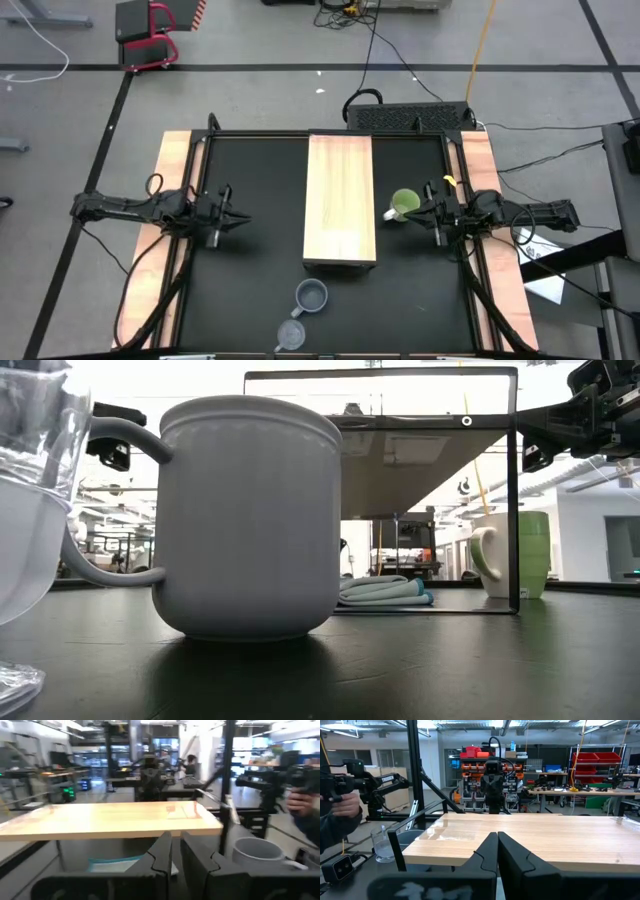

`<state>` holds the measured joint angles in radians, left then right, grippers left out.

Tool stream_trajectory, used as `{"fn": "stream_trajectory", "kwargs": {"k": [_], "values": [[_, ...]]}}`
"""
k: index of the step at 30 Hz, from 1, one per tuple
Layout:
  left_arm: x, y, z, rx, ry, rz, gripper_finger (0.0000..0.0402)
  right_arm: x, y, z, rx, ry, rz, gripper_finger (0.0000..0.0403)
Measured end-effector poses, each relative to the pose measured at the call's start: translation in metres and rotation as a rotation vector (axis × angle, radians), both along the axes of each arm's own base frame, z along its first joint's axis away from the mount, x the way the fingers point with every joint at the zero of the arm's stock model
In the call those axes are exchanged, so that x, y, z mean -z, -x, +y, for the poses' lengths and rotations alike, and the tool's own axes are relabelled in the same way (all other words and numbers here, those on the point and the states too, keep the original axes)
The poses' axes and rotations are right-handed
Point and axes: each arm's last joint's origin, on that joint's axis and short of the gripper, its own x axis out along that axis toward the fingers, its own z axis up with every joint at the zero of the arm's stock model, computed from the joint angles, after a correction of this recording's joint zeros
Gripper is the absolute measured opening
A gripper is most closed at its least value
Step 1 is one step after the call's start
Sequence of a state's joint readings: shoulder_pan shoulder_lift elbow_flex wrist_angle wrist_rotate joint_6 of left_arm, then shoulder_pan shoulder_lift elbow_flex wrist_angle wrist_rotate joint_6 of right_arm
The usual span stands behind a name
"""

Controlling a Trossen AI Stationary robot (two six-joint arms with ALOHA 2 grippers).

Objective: Stack small to large cups/mugs on shelf
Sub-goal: Put the transparent mug on the shelf

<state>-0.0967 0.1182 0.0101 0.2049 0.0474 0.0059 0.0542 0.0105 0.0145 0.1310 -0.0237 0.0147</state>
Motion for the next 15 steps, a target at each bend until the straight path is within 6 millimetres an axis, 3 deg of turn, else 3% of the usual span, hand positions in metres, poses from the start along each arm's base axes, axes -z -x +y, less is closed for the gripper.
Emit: {"fn": "stream_trajectory", "kwargs": {"k": [4, 8, 15], "values": [[-0.004, 0.001, -0.004, 0.123, 0.024, -0.03, 0.0041, 0.0, 0.0, 0.0, 0.0, 0.0, 0.0, 0.0], [-0.006, 0.0, -0.006, 0.152, 0.032, -0.052, 0.0009, 0.0, 0.0, 0.0, -0.001, 0.0, 0.0, 0.0], [-0.019, -0.006, -0.014, 0.222, 0.068, -0.031, 0.0002, 0.0, 0.0, 0.0, -0.002, 0.0, -0.002, 0.0]]}}
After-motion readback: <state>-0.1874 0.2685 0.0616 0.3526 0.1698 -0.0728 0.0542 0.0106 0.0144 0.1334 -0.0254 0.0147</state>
